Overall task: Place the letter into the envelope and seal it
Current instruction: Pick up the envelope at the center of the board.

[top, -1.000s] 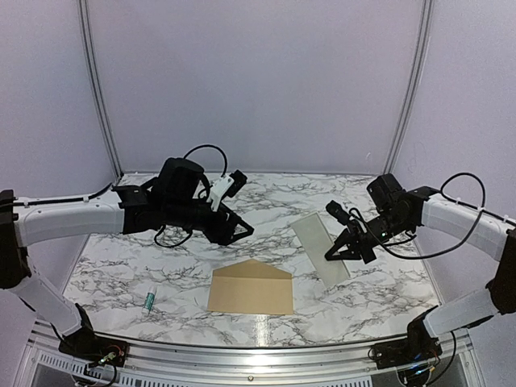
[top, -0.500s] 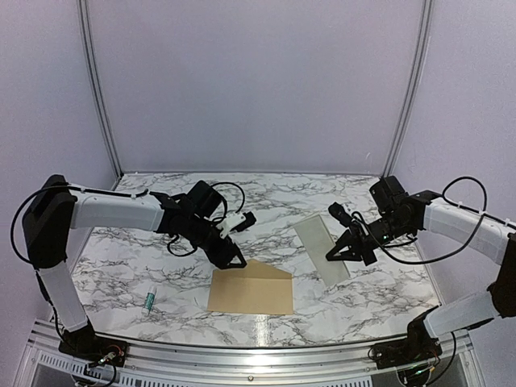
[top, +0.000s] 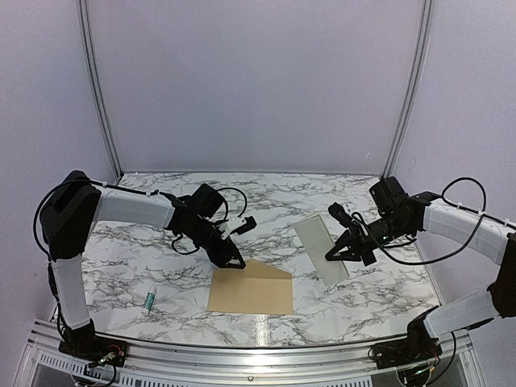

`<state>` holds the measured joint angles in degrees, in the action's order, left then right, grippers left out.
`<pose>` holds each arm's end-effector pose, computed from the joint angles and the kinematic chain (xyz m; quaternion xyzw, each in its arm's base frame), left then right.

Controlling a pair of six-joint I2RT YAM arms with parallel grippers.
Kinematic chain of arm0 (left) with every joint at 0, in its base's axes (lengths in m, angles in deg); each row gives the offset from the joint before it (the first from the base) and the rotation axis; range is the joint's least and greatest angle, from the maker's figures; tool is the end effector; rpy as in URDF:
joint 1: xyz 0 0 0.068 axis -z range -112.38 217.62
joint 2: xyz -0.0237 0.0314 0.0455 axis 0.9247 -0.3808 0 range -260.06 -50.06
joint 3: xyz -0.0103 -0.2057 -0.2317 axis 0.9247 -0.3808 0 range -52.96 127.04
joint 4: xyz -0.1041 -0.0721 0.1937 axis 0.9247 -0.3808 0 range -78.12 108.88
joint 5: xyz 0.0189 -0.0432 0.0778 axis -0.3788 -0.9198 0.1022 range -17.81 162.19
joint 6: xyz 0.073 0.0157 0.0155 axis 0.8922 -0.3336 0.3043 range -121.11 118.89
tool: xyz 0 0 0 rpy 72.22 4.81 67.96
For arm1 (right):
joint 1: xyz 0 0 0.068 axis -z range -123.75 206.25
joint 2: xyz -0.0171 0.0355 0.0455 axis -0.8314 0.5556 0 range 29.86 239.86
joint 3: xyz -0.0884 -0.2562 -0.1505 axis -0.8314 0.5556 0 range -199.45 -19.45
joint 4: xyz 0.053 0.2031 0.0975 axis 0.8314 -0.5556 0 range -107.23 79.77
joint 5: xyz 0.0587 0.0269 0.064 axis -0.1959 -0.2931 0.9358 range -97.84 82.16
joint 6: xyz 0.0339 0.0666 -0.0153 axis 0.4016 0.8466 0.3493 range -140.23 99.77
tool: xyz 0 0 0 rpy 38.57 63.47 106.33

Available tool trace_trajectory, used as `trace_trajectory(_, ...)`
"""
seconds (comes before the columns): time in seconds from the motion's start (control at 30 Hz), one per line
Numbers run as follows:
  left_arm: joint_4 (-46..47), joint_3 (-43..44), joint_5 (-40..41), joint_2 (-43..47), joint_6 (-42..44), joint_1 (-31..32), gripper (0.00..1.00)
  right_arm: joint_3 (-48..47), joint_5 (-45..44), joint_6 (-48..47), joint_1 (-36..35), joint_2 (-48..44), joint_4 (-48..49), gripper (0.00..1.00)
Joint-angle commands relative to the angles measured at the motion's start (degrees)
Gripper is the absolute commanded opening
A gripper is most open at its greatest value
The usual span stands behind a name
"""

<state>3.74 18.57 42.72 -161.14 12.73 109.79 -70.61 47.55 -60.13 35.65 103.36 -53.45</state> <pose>0.2797 -0.2964 0.2000 0.5008 0.7775 -0.3068 0.2250 0.1681 0.1200 0.2772 -0.5209 0.6980 0.4164 0.2609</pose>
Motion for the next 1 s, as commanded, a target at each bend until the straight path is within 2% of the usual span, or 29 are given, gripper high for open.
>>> trace_trajectory(0.0, -1.1, 1.8, -4.8, -2.1, 2.1, -0.2, 0.5, -0.1, 1.3, 0.2, 0.6, -0.3, 1.2, 0.0)
trace_trajectory(0.17, -1.1, 3.4, -6.7, -4.6, 2.4, -0.2, 0.44, -0.1, 1.1, 0.3, 0.6, 0.0, 1.3, 0.0)
trace_trajectory(0.4, -1.4, 4.9, -11.3, -6.4, 2.4, -0.2, 0.22, -0.1, 0.9, 0.4, 0.6, 0.5, 1.3, 0.0)
trace_trajectory(0.6, -2.4, 4.6, -12.6, -6.6, 2.6, -0.2, 0.12, -0.3, 1.0, 0.4, 0.6, 0.9, 1.3, 0.0)
trace_trajectory(0.67, -2.8, 4.5, -12.4, -6.5, 2.8, -0.2, 0.11, -0.3, 1.0, 0.3, 0.6, 0.9, 1.3, 0.0)
trace_trajectory(0.8, -3.1, 4.1, -9.8, -6.3, 3.8, -0.2, 0.22, -0.3, 1.1, 0.2, 0.6, 1.0, 1.0, 0.0)
trace_trajectory(0.97, -3.4, 4.5, -10.8, -7.1, 3.8, -0.2, 0.15, -0.3, 1.1, 0.0, 0.6, 0.9, 0.9, 0.0)
